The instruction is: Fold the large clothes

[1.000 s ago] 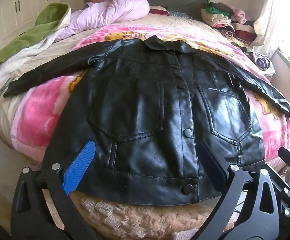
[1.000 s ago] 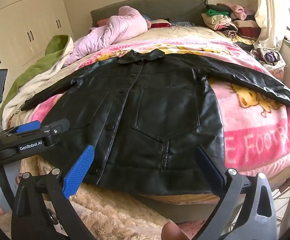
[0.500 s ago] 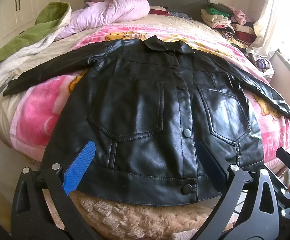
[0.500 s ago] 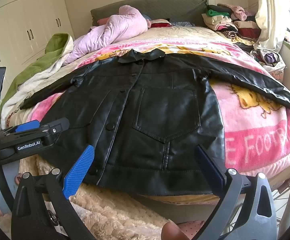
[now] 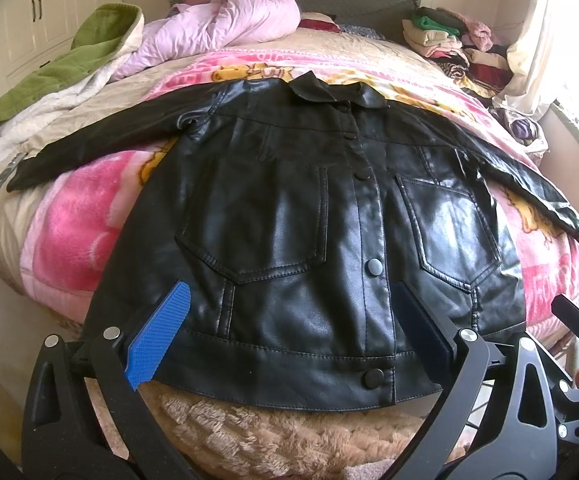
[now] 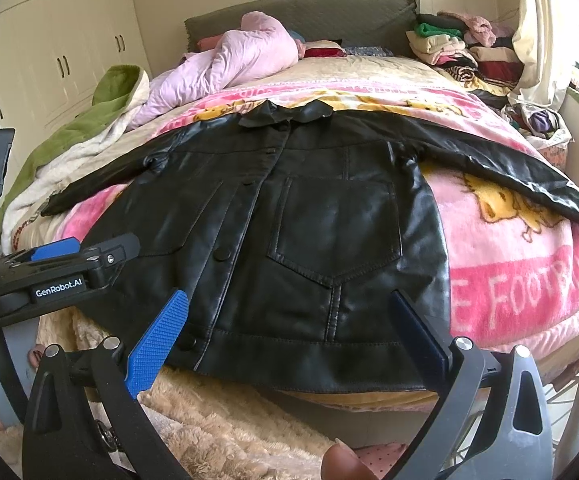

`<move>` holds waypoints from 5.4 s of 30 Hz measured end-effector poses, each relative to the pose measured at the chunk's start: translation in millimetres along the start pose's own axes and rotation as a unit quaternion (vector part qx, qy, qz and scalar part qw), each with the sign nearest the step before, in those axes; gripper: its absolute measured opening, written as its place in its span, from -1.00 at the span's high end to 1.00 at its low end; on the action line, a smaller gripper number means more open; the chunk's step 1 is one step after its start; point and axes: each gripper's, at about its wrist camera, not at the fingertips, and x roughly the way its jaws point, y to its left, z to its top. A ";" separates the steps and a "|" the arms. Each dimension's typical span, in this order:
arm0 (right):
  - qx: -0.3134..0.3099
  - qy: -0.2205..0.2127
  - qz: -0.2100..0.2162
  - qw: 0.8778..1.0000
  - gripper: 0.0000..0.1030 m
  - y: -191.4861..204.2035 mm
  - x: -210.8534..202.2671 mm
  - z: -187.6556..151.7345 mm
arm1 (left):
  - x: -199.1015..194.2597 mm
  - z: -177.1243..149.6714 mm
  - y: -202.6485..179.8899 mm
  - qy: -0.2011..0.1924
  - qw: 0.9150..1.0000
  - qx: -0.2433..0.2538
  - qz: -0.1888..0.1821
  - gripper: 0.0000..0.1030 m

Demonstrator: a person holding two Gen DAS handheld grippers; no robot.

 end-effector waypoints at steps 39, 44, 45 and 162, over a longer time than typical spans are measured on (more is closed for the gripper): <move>0.003 0.004 0.009 1.000 -0.92 2.0 12.0 25.8 | 10.5 16.9 9.6 0.010 1.000 -0.008 0.005 -0.83; 0.010 -0.011 0.006 1.000 -0.92 -2.6 19.0 50.0 | 14.7 40.0 18.1 0.005 1.000 -0.022 0.012 -0.83; 0.009 -0.013 0.008 1.000 -0.92 -3.1 20.6 54.2 | 16.0 46.3 19.4 0.002 1.000 -0.023 0.016 -0.83; -0.063 -0.065 0.193 0.977 0.76 60.2 206.5 207.1 | 158.1 244.1 147.9 -0.002 0.923 -0.236 -0.306 -0.83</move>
